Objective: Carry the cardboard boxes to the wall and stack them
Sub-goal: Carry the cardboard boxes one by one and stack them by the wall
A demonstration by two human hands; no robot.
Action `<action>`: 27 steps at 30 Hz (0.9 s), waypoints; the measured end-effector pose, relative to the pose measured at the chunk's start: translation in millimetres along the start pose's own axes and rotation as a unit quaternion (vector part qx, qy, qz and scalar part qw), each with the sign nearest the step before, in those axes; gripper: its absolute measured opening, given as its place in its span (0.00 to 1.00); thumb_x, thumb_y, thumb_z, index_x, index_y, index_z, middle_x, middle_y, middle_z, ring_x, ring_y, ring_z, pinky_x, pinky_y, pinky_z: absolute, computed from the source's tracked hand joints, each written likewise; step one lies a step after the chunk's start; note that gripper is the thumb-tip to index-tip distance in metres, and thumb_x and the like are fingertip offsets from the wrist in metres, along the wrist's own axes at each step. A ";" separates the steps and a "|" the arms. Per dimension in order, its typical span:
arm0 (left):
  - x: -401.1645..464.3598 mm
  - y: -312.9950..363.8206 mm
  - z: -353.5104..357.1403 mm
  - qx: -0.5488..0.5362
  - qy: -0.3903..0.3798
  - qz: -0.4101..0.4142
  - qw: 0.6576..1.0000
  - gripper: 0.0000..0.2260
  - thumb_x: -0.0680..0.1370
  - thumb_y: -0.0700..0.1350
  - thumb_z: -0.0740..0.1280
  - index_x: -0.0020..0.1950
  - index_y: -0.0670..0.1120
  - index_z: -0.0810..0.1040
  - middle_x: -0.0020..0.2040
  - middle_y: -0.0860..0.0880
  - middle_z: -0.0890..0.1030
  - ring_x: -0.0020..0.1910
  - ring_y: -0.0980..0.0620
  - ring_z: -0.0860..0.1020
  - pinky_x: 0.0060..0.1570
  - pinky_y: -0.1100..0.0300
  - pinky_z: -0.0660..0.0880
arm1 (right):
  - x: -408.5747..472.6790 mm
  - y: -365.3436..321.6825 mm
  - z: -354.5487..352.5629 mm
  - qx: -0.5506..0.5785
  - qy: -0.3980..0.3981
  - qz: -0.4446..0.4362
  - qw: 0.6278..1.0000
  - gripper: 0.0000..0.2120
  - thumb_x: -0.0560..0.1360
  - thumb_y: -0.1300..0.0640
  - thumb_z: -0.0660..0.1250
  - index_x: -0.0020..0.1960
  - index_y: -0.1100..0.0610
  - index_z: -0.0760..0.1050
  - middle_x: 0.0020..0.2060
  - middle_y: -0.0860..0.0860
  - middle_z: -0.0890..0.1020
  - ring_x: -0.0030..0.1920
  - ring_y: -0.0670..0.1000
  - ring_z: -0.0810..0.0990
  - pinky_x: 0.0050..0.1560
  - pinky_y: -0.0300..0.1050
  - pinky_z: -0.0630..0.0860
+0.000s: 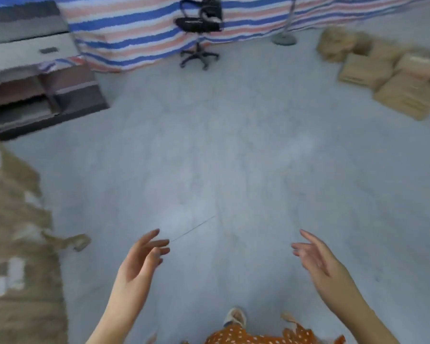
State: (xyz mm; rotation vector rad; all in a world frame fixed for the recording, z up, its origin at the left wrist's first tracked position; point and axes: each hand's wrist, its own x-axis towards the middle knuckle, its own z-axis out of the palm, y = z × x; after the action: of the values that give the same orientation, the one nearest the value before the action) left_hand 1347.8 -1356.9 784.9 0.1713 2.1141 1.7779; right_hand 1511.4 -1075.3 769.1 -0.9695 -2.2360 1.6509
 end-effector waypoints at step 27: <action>381.7 178.7 526.2 0.128 -0.346 0.117 0.922 0.16 0.79 0.37 0.61 0.55 0.58 0.79 0.51 0.56 0.83 0.49 0.56 0.82 0.54 0.56 0.76 | 314.9 50.0 -345.1 0.074 0.364 0.099 0.923 0.13 0.79 0.60 0.61 0.55 0.43 0.75 0.46 0.35 0.82 0.48 0.36 0.80 0.53 0.39 0.76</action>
State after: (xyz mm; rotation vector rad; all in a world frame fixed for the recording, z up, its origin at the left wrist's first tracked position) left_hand 1157.0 -710.8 810.5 1.0000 1.8170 1.2601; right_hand 1467.3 -607.7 778.9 -1.4959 -1.5333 1.2048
